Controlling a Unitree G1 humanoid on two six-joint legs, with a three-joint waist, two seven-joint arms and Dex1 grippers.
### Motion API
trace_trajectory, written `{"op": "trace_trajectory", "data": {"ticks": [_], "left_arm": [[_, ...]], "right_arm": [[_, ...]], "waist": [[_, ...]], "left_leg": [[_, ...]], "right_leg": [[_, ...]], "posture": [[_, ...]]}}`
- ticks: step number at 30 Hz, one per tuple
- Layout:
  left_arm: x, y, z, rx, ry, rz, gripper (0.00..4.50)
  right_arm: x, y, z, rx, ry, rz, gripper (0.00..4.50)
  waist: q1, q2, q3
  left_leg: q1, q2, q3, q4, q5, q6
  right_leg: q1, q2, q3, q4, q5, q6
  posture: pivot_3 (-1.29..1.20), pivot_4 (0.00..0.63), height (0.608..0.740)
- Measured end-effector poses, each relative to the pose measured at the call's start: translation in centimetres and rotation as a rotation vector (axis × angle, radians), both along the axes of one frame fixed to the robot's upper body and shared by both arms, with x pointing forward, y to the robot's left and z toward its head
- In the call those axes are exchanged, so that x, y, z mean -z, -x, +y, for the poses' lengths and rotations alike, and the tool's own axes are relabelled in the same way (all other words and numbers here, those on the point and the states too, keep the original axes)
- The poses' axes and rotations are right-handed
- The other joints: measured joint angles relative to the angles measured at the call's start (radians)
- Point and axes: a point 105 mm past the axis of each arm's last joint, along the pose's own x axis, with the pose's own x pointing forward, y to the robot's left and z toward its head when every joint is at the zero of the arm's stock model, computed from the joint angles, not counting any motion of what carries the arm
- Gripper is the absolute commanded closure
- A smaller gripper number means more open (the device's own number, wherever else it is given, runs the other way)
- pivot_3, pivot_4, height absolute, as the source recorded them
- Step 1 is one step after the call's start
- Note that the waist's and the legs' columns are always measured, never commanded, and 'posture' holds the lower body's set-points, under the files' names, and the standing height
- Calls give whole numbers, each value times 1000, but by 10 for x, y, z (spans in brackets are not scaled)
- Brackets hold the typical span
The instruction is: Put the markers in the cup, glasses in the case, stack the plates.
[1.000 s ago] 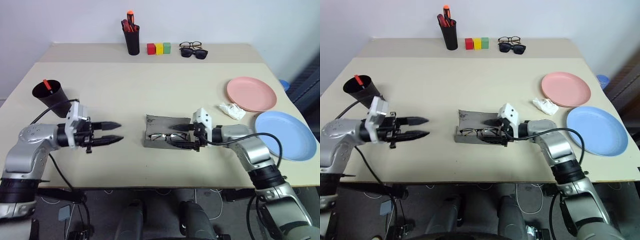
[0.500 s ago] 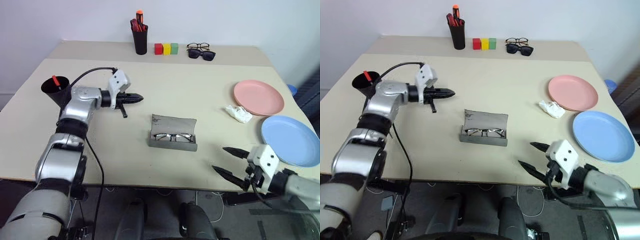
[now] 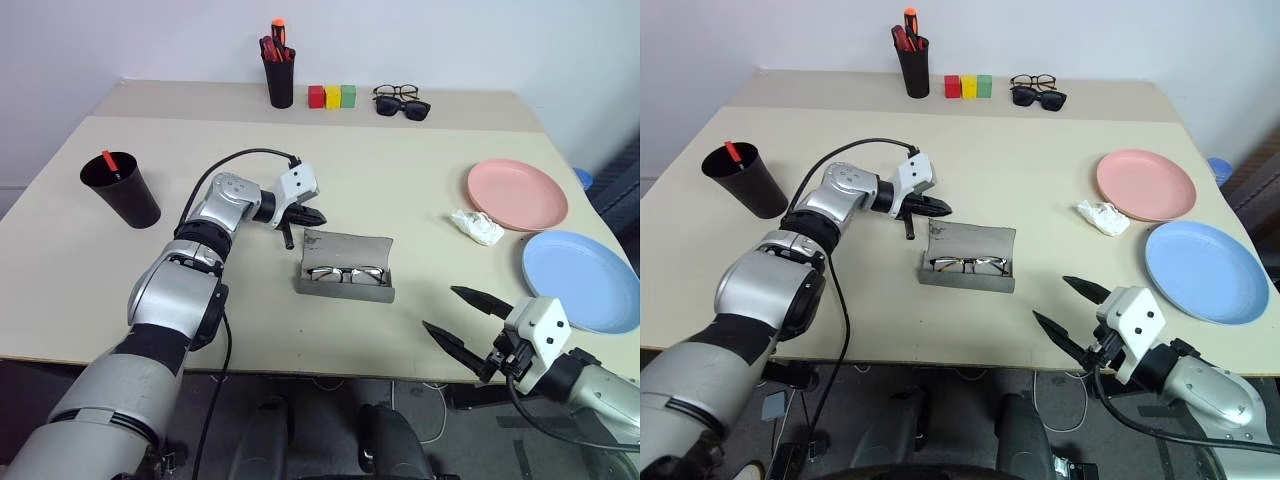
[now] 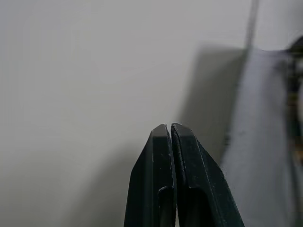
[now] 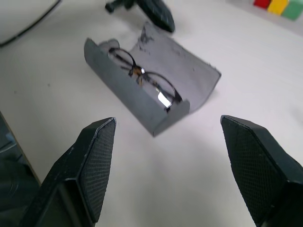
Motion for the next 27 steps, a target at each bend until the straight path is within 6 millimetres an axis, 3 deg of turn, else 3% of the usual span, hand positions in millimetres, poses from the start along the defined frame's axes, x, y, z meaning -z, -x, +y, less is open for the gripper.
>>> {"op": "trace_trajectory", "data": {"ticks": [4, 11, 19, 22, 26, 27], "left_arm": [[1, 24, 4, 171, 12, 174, 4450], [14, 44, 41, 232, -92, 256, 4450], [23, 76, 37, 370, -84, 269, 4450], [11, 73, 26, 353, 12, 227, 4450], [-30, 69, 4, 339, 146, 88, 4450], [-36, 72, -5, 354, 165, 72, 4225]], "right_arm": [[-2, -3, 3, -11, -8, -12, 894], [-3, -15, 1, 13, -31, -18, 894], [9, -44, -34, 217, -41, 0, 894], [9, -56, -59, 348, -42, -16, 894], [20, -67, -94, 508, -18, 7, 894], [24, -70, -102, 552, -8, 18, 894]], "waist": [[-1, 0, 0], [-15, 0, 0], [-23, 2, -1], [-22, 1, 0], [-23, 1, 0], [-24, 1, 0]], "left_leg": [[0, 0, 0, 0, 0, 0], [1, 0, -2, 0, 0, 0], [1, 0, -2, 1, 0, 0], [0, 0, -3, 2, 0, 0], [0, 0, -3, 1, 0, 0], [0, -1, -3, 2, 0, 1]], "right_leg": [[0, 0, 0, 0, 1, -2], [0, 0, 0, 2, 2, -4], [2, 0, 0, 1, 1, -4], [1, 0, 0, 2, 1, -4], [1, 0, 0, 2, 1, -3], [1, 0, 0, 2, 1, -3]], "posture": [[0, 150, 740], [0, 150, 740], [0, 150, 740], [0, 150, 740], [0, 150, 740], [0, 150, 740]]}}
